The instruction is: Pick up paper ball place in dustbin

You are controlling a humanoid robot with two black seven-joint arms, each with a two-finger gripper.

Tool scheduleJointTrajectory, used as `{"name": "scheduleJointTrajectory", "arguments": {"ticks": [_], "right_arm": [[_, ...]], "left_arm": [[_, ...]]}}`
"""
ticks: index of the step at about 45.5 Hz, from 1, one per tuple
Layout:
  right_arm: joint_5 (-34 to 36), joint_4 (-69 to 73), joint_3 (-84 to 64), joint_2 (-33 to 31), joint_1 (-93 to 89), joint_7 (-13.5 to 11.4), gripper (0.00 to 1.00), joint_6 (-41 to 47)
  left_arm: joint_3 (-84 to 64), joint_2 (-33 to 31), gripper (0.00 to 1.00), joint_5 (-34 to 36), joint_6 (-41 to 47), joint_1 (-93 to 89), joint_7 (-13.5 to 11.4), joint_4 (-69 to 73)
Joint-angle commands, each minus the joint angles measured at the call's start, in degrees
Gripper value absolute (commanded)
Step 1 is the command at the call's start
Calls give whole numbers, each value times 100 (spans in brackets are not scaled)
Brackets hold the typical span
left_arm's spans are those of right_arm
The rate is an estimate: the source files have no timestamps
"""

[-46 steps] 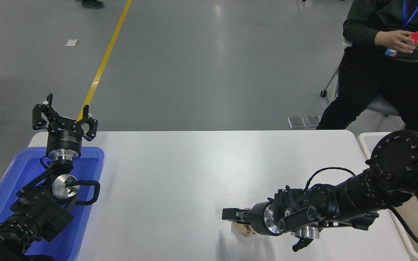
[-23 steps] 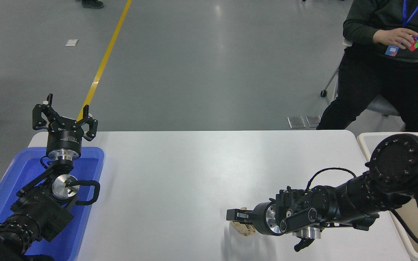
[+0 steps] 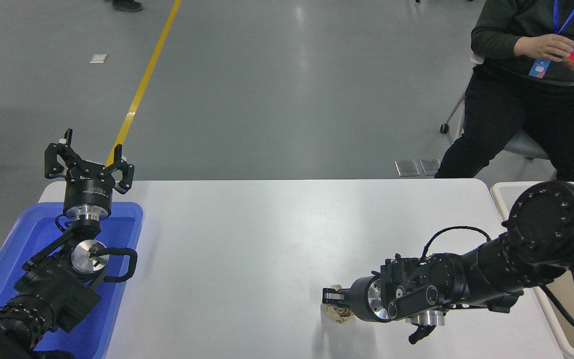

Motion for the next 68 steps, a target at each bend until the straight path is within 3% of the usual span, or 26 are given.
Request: {"name": "scheduleJointTrajectory", "arguments": {"ticks": [1,16,33,59,68], "right_arm": [[0,1083,-214,1,1214,36,0,142],[-324,2191,-1145,-1326,4255,36,0,2004],[-650,2262,-1849,-1643,6786,27,0,4192],[-668,1946,-2288,-1678,7351,19,0,4554],[-624,734,-2534,-2661,6833,-8,0,4467]], "left_arm": [[5,0,99,0,0,-1,0,0],[-4,0,99,0,0,-1,0,0],[-4,0,99,0,0,8,0,0],[-4,0,99,0,-9,8,0,0],[-4,0,99,0,-9,8,0,0]]}}
